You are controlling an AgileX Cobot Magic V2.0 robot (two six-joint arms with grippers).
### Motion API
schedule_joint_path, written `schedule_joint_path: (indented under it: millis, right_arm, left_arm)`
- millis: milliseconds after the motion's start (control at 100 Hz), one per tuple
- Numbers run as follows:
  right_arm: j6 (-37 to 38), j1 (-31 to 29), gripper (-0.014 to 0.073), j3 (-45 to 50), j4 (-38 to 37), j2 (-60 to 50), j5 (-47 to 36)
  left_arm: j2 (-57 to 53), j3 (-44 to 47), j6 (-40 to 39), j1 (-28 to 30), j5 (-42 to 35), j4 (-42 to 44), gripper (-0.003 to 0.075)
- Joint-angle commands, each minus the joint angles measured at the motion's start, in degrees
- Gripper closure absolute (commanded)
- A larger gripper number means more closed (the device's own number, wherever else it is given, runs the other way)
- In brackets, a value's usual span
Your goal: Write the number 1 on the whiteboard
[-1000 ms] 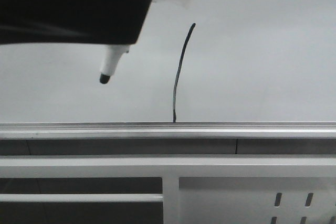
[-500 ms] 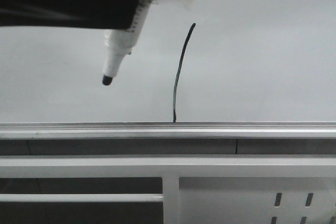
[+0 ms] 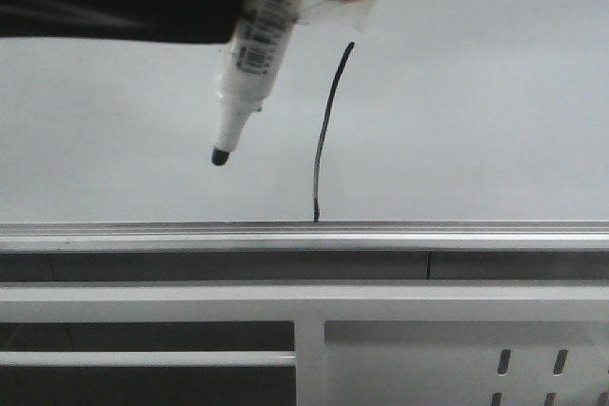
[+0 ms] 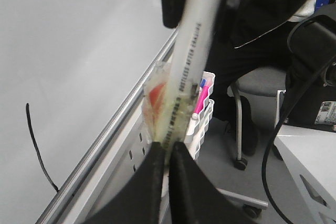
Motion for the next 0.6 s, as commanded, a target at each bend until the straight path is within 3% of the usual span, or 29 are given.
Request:
schedule_joint_path:
  millis: [0, 90, 310, 590]
  right_arm:
    - [0.2, -0.2, 0.0671, -1.5, 5.4, -0.1, 1.1]
    - [0.2, -0.2, 0.0671, -1.5, 5.4, -0.1, 1.2]
    - [0.2, -0.2, 0.0671, -1.5, 5.4, -0.1, 1.3]
    - [0.2, -0.2, 0.0671, -1.5, 5.5, -0.1, 1.5]
  left_arm:
    - [-0.6, -1.9, 0.0, -0.3, 0.0, -1.0, 0.0739]
    - [-0.6, -1.9, 0.0, -0.3, 0.0, -1.0, 0.0732]
    - [-0.6, -1.9, 0.0, -0.3, 0.0, -1.0, 0.0613]
    - [-0.5, -1.9, 0.0, -0.3, 0.0, -1.0, 0.0610]
